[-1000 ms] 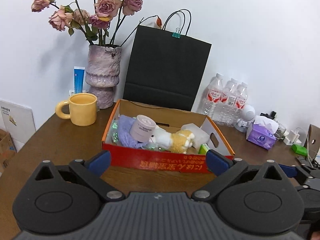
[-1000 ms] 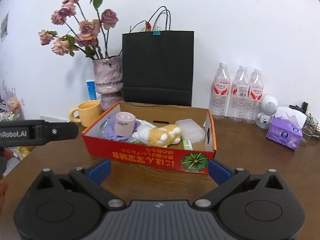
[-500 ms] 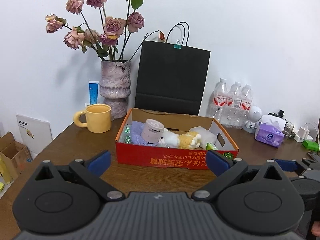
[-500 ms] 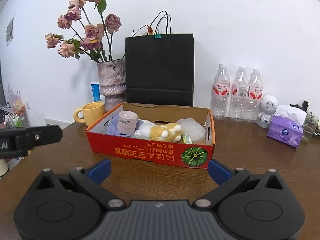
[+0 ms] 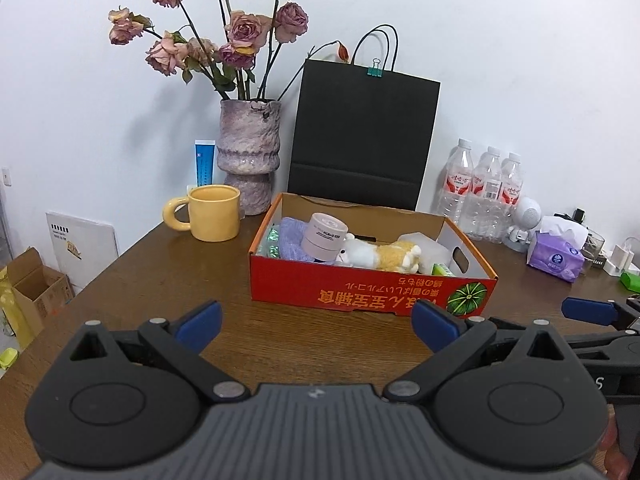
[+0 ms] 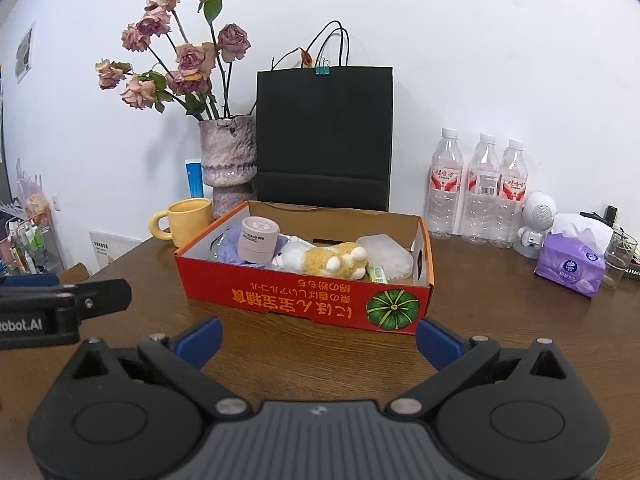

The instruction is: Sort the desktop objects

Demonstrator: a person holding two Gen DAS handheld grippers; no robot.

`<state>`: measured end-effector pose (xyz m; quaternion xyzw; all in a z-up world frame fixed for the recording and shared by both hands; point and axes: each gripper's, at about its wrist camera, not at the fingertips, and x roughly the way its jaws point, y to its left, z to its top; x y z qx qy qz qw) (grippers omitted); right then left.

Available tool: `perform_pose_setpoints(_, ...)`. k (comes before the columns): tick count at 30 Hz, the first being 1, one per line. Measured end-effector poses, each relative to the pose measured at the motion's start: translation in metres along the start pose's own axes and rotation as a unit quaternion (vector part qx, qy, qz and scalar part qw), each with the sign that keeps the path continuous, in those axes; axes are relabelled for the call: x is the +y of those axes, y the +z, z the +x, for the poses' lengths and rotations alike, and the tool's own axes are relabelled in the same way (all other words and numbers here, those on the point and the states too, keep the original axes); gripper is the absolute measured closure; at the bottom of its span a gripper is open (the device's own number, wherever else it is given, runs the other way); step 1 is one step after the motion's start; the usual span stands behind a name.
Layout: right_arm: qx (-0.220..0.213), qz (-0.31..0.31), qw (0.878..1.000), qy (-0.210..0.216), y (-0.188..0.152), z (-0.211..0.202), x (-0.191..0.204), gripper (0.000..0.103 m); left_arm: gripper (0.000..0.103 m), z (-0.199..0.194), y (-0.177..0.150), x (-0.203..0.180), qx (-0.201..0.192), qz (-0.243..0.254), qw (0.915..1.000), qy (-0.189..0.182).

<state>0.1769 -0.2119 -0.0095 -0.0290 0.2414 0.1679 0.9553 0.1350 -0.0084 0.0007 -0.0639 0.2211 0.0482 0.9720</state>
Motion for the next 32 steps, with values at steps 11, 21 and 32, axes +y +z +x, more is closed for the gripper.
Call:
perform_pose_setpoints(11,-0.003,-0.011,1.0,-0.007,0.0,-0.008,0.005,0.0,0.0,-0.006,-0.003,0.008,0.001,-0.013,0.9999,0.009)
perform_pose_setpoints(21,-0.01,-0.016,1.0,-0.003,-0.001,-0.02,0.01,0.0,0.0,-0.006,-0.005,0.012,0.002,-0.018,0.9998,0.009)
perform_pose_setpoints(32,-0.003,-0.003,1.0,-0.004,-0.004,-0.015,0.005,0.0,0.0,-0.003,-0.009,0.01,0.0,-0.023,0.9997,-0.006)
